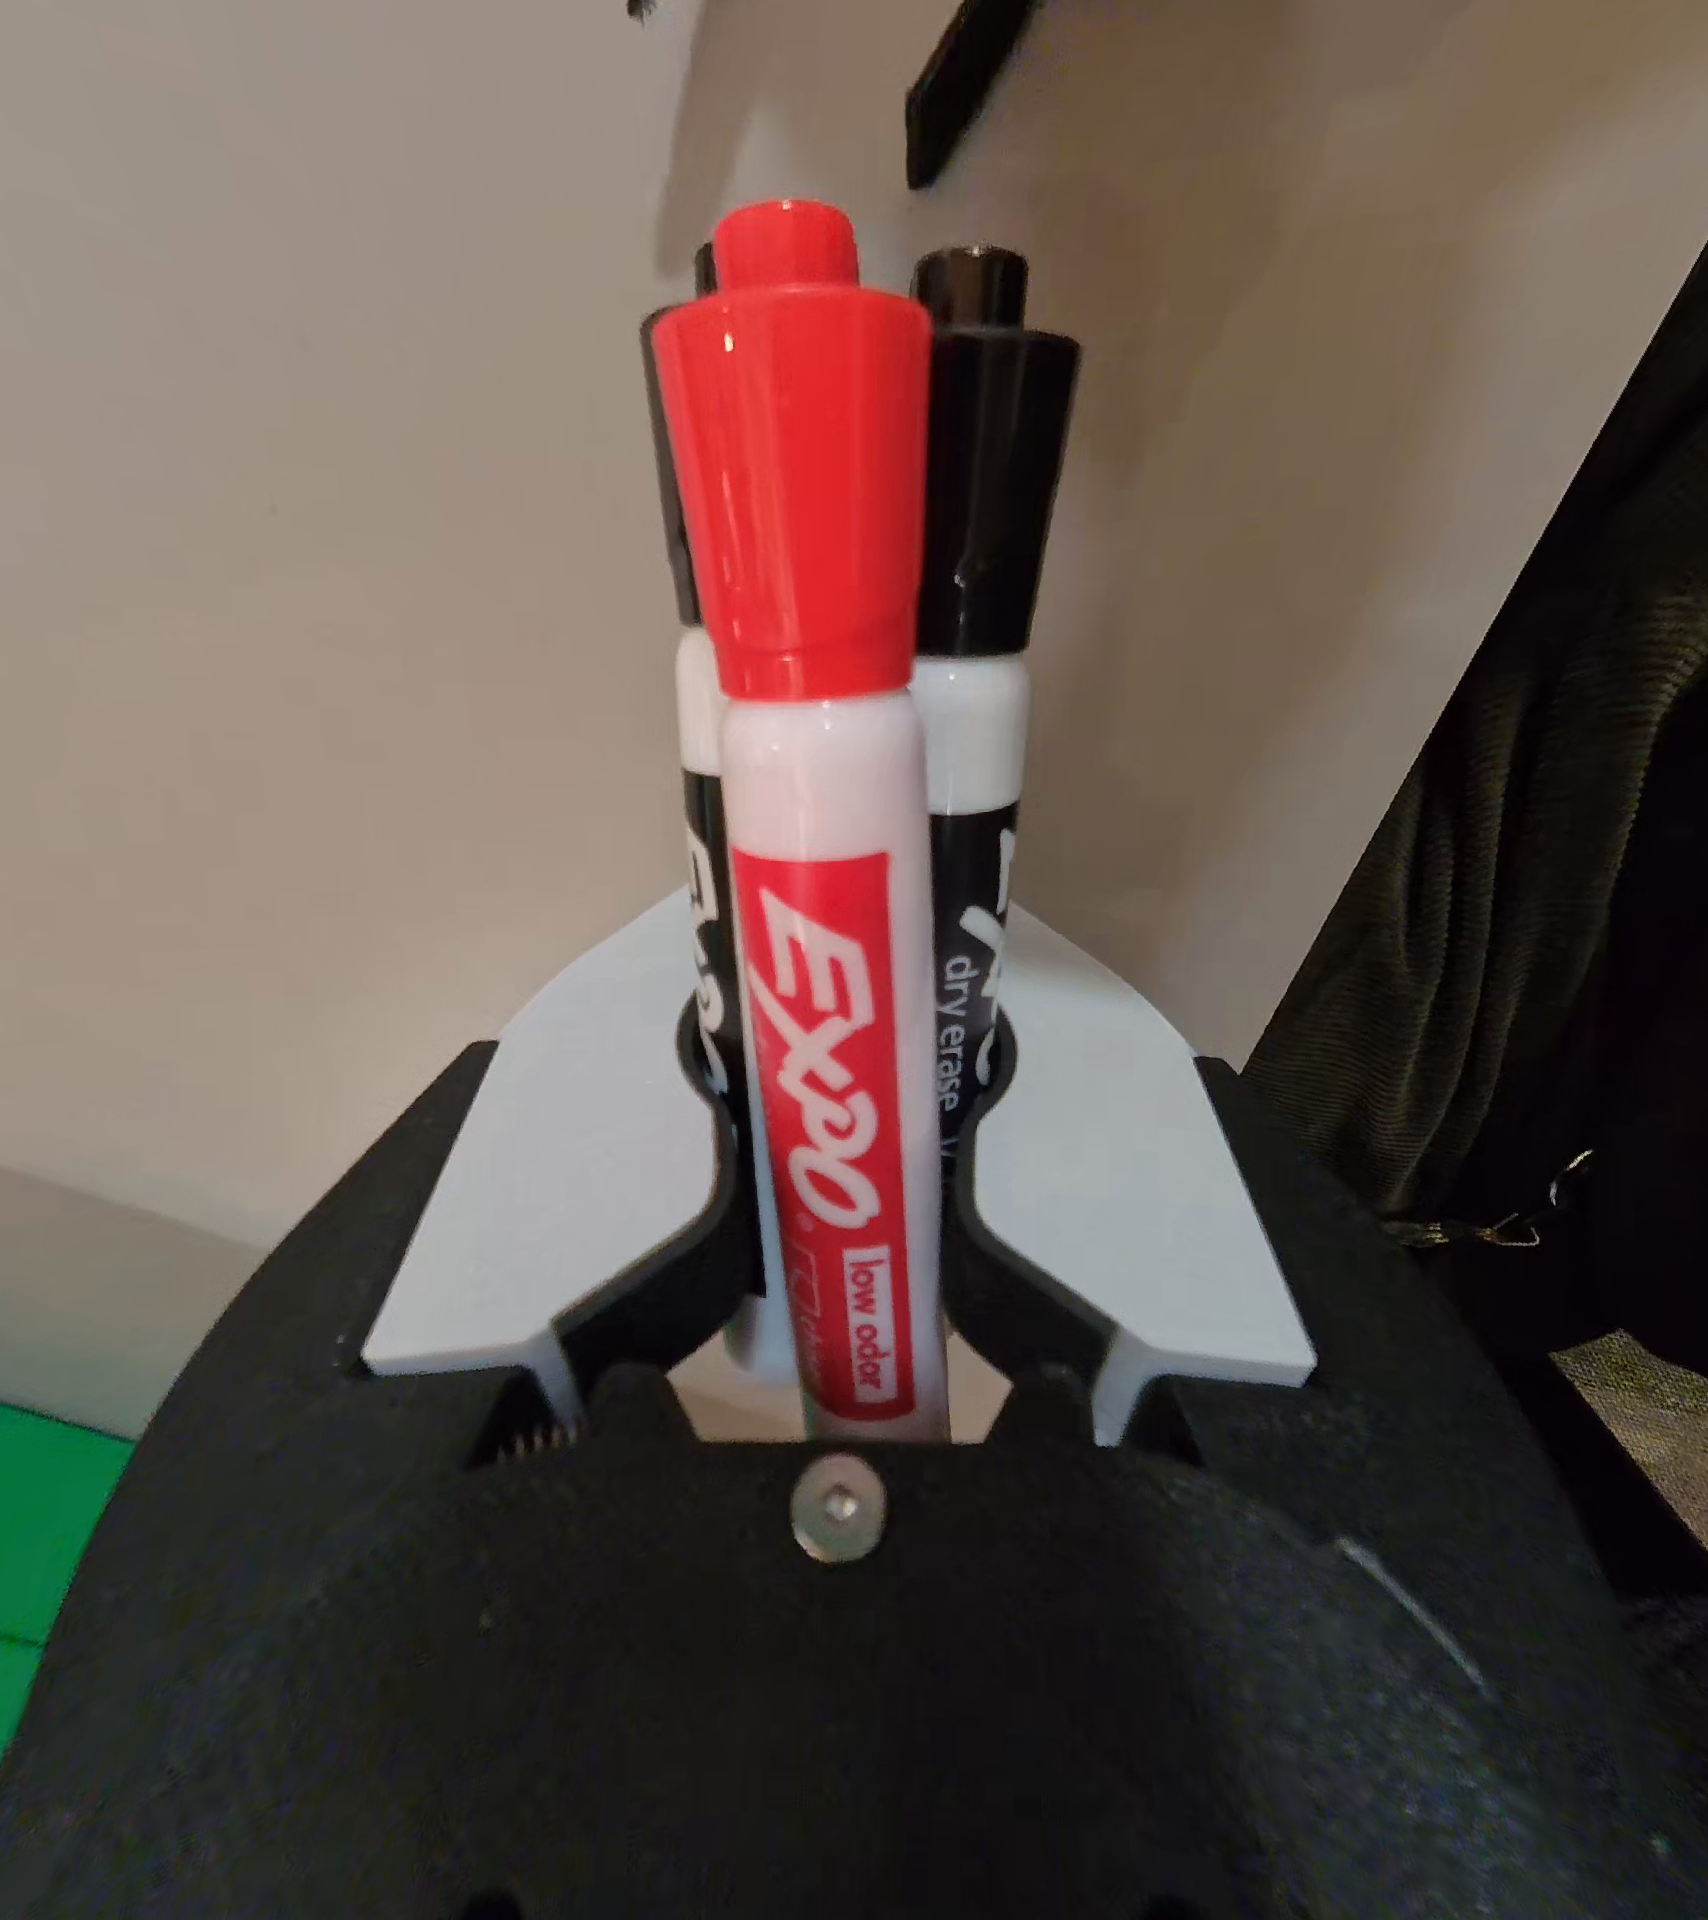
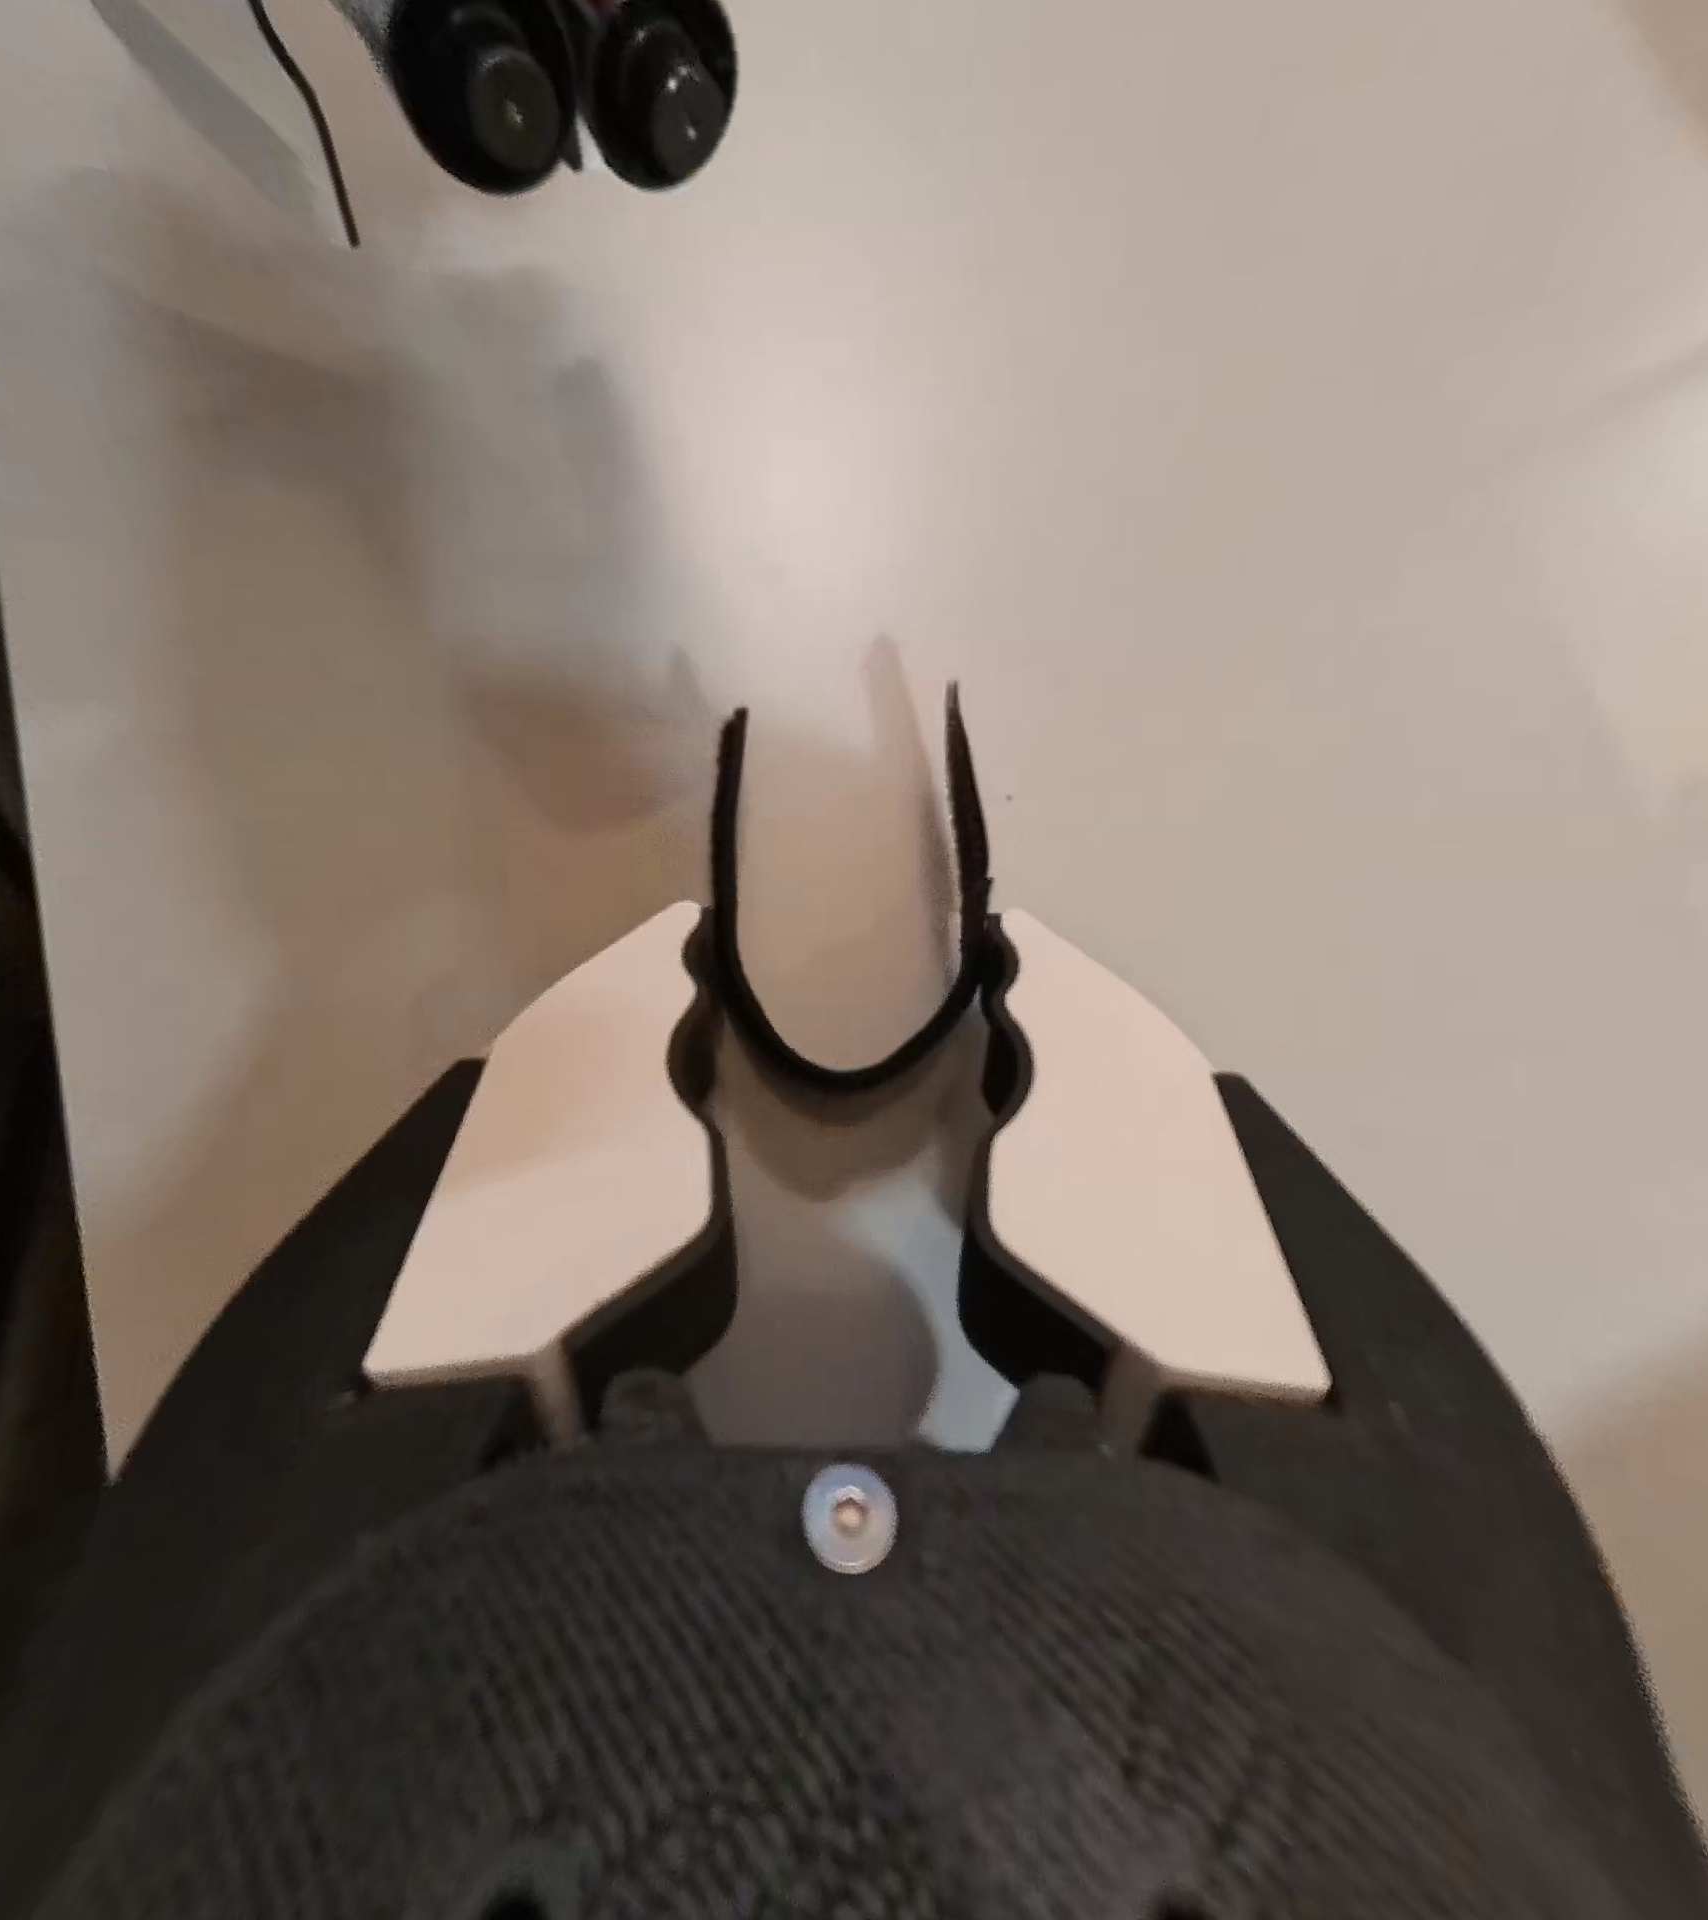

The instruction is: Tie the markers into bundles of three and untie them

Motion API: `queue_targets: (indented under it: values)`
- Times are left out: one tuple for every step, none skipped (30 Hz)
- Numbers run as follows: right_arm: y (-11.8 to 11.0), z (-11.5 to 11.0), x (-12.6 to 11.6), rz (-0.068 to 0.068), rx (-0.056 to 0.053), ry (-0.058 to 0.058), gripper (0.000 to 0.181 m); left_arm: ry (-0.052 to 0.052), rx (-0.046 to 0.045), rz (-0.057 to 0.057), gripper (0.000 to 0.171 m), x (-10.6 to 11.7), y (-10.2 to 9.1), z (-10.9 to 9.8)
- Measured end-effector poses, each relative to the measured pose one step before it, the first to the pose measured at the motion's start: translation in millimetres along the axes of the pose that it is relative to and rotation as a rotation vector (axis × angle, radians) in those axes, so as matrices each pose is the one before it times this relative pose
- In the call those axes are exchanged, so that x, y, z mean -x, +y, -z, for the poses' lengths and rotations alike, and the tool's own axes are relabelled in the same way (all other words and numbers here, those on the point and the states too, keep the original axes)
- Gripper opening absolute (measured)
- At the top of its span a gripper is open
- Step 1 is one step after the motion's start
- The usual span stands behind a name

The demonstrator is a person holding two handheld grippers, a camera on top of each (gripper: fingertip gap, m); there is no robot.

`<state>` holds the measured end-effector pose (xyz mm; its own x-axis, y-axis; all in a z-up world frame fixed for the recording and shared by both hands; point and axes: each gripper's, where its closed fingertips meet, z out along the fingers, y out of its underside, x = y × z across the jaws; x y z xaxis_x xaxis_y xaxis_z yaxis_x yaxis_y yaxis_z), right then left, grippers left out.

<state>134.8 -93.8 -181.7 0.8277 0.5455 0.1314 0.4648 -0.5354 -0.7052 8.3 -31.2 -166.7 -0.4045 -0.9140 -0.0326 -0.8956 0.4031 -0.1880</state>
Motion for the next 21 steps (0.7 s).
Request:
queue_targets:
  values:
    - [-0.08, 0.1, -0.06, 0.0021, -0.0005, 0.0052, 0.049, -0.0007, -0.00049, -0.0002, 0.043, -0.24, -0.06, 0.28]
    - [0.01, 0.25, -0.17, 0.0001, -0.0003, 0.0041, 0.049, -0.0014, -0.00187, -0.0008, 0.043, -0.09, -0.32, 0.58]
    - [0.26, 0.32, -0.12, -0.0006, -0.0001, 0.0033, 0.049, -0.0018, -0.00236, -0.0007, 0.043, 0.0, -0.51, 0.72]
    - [0.35, 0.35, -0.33, -0.0014, 0.0003, 0.0036, 0.049, -0.0014, -0.00216, -0.0005, 0.043, -0.06, -0.47, 0.64]
    - [0.43, 0.58, -0.21, -0.0023, 0.0003, 0.0033, 0.048, -0.0008, -0.00216, -0.0007, 0.043, -0.18, -0.38, 0.66]
    - [0.41, 0.57, -0.17, -0.0034, -0.0002, 0.003, 0.047, -0.0005, -0.00188, -0.001, 0.043, -0.2, -0.29, 0.38]
    - [0.19, 0.85, -0.16, -0.0046, -0.0022, 0.002, 0.045, -0.0001, -0.00127, -0.0006, 0.043, -0.15, -0.22, 0.21]
    - [-0.16, 1.08, 0.01, -0.007, -0.005, 0.0005, 0.045, 0.0002, -0.00081, 0.0002, 0.043, -0.07, -0.06, 0.16]
    - [-0.68, 1.45, -0.26, -0.0099, -0.0091, 0.0005, 0.045, 0.0008, -0.00185, -0.0003, 0.043, -0.06, -0.06, 0.11]
    - [-1.48, 1.81, -0.55, -0.0126, -0.0148, -0.0003, 0.046, 0.0044, -0.00515, -0.0006, 0.043, -0.67, -0.41, 0.21]
    - [-2.46, 2.17, -0.49, -0.0163, -0.0202, -0.003, 0.046, 0.0075, -0.01043, -0.0006, 0.043, -0.93, -1.3, 0.51]
    - [-3.33, 2.47, -0.1, -0.0206, -0.0261, -0.0079, 0.046, 0.0099, -0.01472, -0.0008, 0.043, -1.4, -1.82, 0.64]
    - [-4.55, 2.6, 0.28, -0.0243, -0.0328, -0.0119, 0.046, 0.0093, -0.01535, -0.0013, 0.043, -1.25, -2.09, 0.86]
    - [-5.86, 2.95, 0.6, -0.0259, -0.04, -0.0144, 0.046, 0.0063, -0.0133, -0.0018, 0.043, -0.84, -1.83, 0.9]
    - [-7.29, 3.1, 1.23, -0.0257, -0.0468, -0.0172, 0.046, 0.0066, -0.01025, -0.0005, 0.043, -0.95, -1.41, 0.61]
    - [-8.54, 3.17, 1.72, -0.0258, -0.0518, -0.0181, 0.046, 0.0058, -0.00778, 0.0005, 0.043, -0.69, -1.05, 0.58]
    - [-9.09, 3.03, 1.7, -0.0259, -0.0541, -0.017, 0.046, 0.0038, -0.00628, 0.0002, 0.043, -0.41, -0.54, 0.36]
    - [-9.48, 2.92, 2.22, -0.0257, -0.0549, -0.0178, 0.046, 0.004, -0.00641, 0.0004, 0.043, -0.32, -0.58, 0.25]
    - [-9.25, 2.54, 2.87, -0.0254, -0.0541, -0.0206, 0.046, 0.006, -0.00831, 0.0013, 0.043, -0.42, -0.69, 0.38]
    - [-8.56, 2.06, 3.84, -0.0249, -0.0502, -0.025, 0.046, 0.0058, -0.0111, 0.0008, 0.043, -0.46, -1.19, 0.46]
    - [-7.21, 1.34, 4.78, -0.0234, -0.0427, -0.0287, 0.048, 0.0074, -0.01356, 0.0002, 0.043, -0.78, -1.57, 0.59]
